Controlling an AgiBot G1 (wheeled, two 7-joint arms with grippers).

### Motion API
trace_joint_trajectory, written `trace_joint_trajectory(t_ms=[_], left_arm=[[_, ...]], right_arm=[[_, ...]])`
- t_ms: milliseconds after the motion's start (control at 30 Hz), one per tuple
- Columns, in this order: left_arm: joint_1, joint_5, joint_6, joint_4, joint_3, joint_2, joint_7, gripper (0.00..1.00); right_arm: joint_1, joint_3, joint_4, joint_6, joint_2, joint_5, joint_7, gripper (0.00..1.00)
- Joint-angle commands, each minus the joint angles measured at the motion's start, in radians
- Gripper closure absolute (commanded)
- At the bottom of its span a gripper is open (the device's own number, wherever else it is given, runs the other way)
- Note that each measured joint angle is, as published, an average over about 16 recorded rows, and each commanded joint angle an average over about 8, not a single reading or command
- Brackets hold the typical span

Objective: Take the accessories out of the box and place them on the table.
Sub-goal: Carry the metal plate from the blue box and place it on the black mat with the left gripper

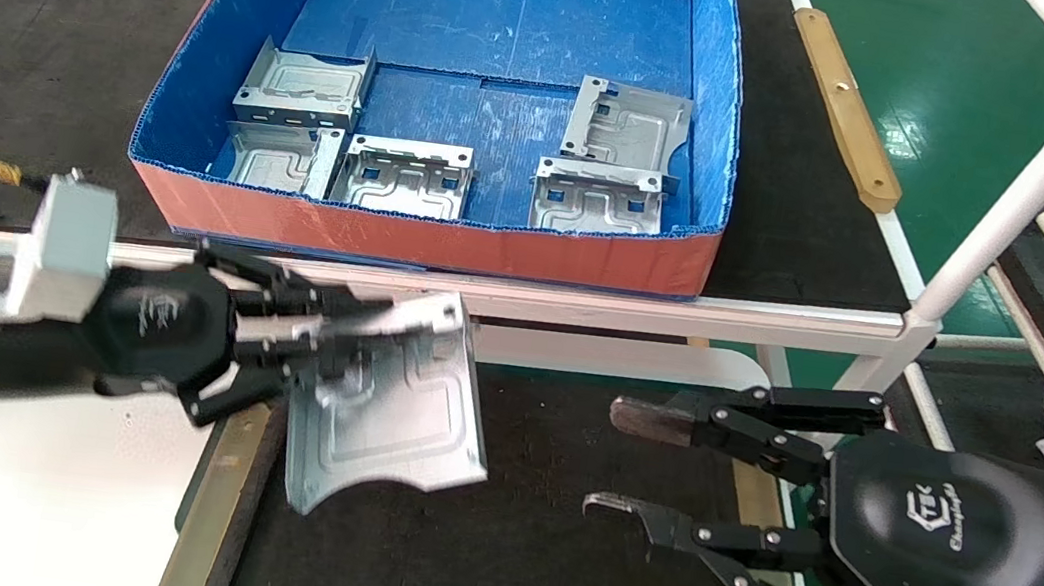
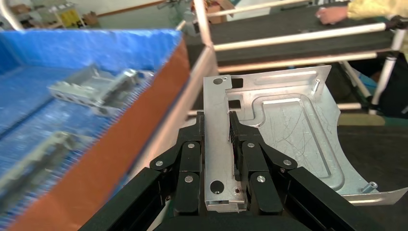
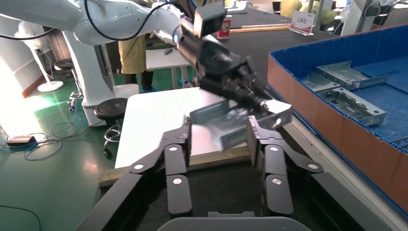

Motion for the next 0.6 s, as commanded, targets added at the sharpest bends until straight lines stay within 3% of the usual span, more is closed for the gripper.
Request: trace_joint_trajectory(t_ms=[33,600], left_arm=[[0.020,-0.007,-0.001,-0.017,0.015,-0.006,0.014,1.00],[0.104,0.015,-0.119,0.038,0.056,0.148,0.154,1.00]], right_arm=[[0.000,0.000,0.000,0.000,0.000,0.000,0.000,0.00],[0.000,0.000,0.000,0.000,0.000,0.000,0.000,0.00]])
